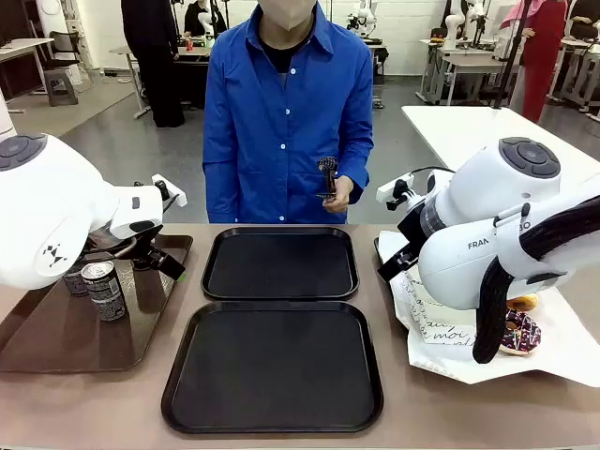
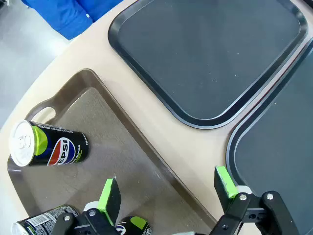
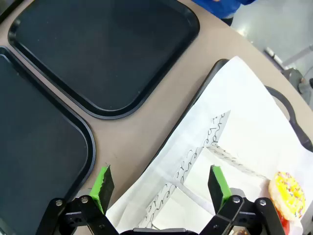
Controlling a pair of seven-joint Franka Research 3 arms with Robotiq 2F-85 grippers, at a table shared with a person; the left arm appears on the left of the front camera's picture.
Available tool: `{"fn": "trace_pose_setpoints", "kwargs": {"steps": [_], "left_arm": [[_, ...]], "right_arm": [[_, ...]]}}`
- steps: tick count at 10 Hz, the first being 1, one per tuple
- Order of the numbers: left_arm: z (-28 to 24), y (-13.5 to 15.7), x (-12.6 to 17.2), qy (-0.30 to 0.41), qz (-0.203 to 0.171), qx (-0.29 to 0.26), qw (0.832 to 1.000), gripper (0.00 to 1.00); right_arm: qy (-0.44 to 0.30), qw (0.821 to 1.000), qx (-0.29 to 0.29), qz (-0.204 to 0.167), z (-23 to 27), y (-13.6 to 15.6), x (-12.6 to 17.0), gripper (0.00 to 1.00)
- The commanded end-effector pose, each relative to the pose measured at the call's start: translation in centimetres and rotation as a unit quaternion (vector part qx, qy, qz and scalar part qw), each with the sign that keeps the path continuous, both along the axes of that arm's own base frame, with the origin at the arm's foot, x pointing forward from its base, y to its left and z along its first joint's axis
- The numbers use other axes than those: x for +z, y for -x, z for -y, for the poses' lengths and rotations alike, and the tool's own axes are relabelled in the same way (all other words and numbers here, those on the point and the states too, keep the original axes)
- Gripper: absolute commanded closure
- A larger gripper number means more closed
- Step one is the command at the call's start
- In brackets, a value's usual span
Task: Set up donuts and drinks on trays.
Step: Pick up one Pepsi coke and place it on the Flat Tray.
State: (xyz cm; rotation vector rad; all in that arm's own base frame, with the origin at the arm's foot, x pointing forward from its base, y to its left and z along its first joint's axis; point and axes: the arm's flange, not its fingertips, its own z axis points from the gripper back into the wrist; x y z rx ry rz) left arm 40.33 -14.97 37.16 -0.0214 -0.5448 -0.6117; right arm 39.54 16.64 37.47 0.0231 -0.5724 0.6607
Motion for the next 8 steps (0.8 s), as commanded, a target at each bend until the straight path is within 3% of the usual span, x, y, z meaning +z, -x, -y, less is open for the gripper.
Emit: {"fn": "trace_pose_setpoints", "kwargs": {"steps": [1,8], "left_arm": [[0.00,0.00,0.00,0.000,0.000,0.000,1.000,0.00],[0.00,0.00,0.00,0.000,0.000,0.000,1.000,0.00]], "right_arm": [[0.000,1.000,0.000,0.000,0.00,0.00,0.00,0.00],[0.000,1.000,0.000,0.000,0.00,0.00,0.00,0.00]]}}
